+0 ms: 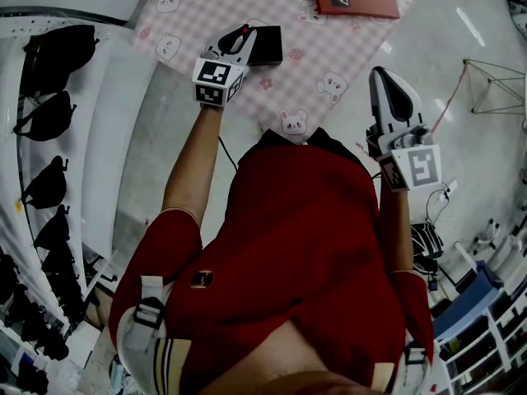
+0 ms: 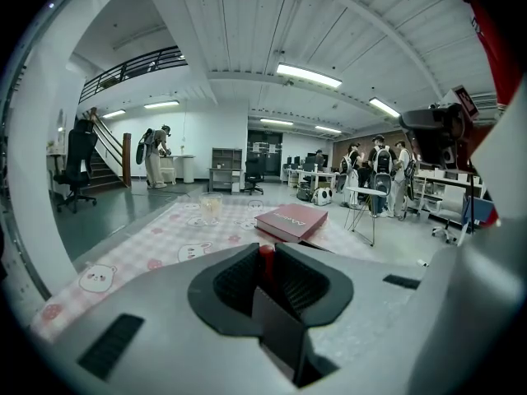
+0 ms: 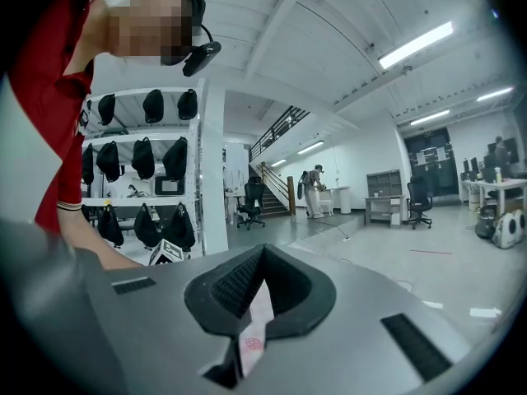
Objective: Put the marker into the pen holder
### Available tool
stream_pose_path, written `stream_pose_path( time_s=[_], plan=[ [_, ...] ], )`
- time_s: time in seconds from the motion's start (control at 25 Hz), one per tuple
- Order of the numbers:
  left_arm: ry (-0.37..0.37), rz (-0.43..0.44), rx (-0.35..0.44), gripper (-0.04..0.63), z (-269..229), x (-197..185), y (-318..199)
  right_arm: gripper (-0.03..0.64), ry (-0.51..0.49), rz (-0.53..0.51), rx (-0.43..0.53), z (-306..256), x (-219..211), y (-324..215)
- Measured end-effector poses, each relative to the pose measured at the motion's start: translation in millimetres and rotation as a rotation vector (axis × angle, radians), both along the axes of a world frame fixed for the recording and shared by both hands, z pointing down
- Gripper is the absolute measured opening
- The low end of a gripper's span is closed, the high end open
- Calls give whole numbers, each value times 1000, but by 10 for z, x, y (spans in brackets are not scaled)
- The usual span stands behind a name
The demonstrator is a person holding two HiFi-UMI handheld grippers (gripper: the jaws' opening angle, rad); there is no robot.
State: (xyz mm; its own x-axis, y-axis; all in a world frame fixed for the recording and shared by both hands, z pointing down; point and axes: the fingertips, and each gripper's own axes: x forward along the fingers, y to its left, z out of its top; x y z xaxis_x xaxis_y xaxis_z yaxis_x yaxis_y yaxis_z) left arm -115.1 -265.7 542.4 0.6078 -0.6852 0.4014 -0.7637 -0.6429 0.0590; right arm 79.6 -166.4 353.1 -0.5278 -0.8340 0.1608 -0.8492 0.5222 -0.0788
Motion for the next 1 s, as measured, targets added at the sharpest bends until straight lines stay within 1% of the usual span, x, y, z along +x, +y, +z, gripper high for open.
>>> stream_pose_path(
  time_s=[0.2,0.32,0.52,0.6,0.72,0.88,1.0],
  plan=[
    [-26,0,2,60,11,-15,-20,-1,-1,4,-3,12,12,-1],
    [-17,6,12,60,14,2,-21,-1,-1,5,-2,21,14,2],
    [-43,-2,11,73,20,-32,-20,0,-1,2,-4,22,13,-2],
    [-40,1,17,78,11,-30,-15,-1,-1,0,-5,27,13,-1],
    [-8,8,36,85,-33,-13,0,-2,-3,-4,-4,36,10,0],
    [-25,3,53,94,-110,-35,27,-1,-6,-8,-6,30,2,0],
    [-13,1,79,95,-221,-25,55,0,-10,-13,-4,22,1,2]
  ],
)
